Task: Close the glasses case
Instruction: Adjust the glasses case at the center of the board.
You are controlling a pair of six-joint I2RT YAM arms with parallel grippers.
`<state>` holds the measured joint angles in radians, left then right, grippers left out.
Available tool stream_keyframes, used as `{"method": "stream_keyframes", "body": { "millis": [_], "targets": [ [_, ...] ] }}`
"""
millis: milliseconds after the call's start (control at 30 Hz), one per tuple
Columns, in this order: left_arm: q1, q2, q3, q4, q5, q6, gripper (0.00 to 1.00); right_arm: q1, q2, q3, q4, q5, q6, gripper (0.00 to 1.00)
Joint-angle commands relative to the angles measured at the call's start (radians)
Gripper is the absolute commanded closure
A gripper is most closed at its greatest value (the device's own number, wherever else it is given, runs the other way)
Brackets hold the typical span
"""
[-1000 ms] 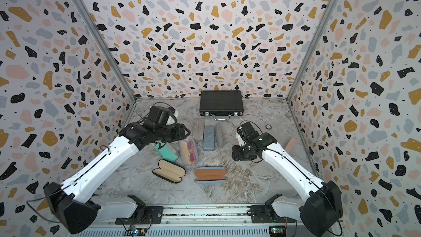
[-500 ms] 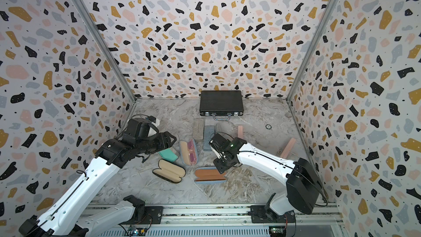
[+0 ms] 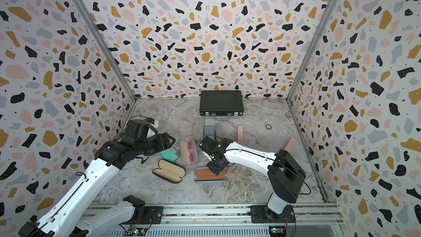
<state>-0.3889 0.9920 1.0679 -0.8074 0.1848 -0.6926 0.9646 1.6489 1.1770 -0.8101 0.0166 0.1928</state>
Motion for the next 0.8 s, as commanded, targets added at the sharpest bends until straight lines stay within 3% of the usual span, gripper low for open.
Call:
{"method": "stream_keyframes", "body": {
  "millis": [0,367,767],
  "targets": [
    [0.008,-0.007,-0.013,0.024,0.019,0.003,0.28,0.003,0.020,0.042,-0.011,0.013,-0.027,0.48],
    [0.016,0.015,-0.033,0.052,0.048,-0.004,0.28,0.004,0.096,0.065,0.020,-0.017,-0.043,0.54],
    [0.018,0.027,-0.047,0.075,0.068,-0.014,0.28,0.005,0.071,0.029,0.029,-0.035,-0.032,0.76]
  ]
}}
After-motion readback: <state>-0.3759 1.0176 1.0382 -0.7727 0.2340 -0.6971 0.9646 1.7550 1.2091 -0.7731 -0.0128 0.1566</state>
